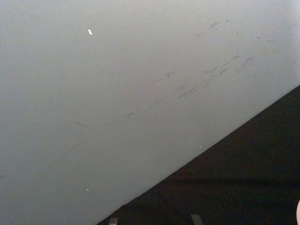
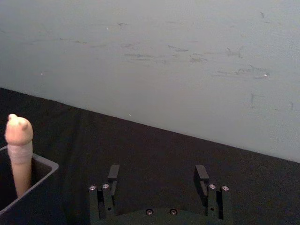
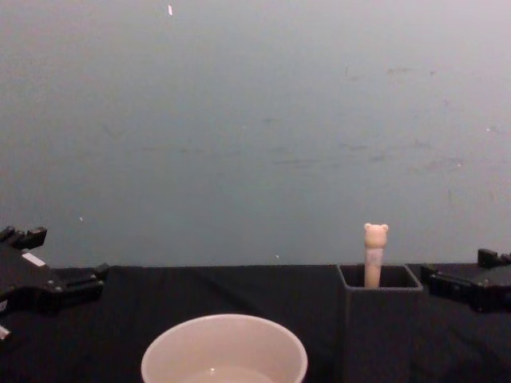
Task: Pick up the stirring spoon with one hand, stir inside the cup, then place it back in its original position.
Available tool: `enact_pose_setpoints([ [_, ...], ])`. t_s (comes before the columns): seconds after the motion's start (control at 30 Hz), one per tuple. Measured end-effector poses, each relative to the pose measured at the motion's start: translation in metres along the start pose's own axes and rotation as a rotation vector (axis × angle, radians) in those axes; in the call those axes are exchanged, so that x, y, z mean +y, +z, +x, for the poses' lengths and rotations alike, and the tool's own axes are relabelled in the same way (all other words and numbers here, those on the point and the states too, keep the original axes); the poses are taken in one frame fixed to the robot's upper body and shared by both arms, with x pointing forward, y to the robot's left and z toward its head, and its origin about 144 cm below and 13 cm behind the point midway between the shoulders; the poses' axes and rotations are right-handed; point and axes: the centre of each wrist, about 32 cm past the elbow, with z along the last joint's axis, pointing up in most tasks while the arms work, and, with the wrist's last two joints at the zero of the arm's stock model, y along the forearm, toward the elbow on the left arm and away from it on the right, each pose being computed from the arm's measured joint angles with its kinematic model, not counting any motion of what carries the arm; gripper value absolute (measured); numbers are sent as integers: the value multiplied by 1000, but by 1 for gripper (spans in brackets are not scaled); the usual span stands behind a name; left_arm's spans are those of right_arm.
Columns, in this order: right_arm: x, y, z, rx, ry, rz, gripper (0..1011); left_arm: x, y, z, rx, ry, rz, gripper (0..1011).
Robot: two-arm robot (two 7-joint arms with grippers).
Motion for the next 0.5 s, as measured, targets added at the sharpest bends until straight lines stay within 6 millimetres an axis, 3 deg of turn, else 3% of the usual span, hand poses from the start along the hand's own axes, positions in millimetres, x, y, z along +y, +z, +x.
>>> enact_pose_setpoints([
  [0.5, 0, 3, 1, -6, 5, 12, 1002, 0, 0, 0, 0, 0, 0, 1001],
])
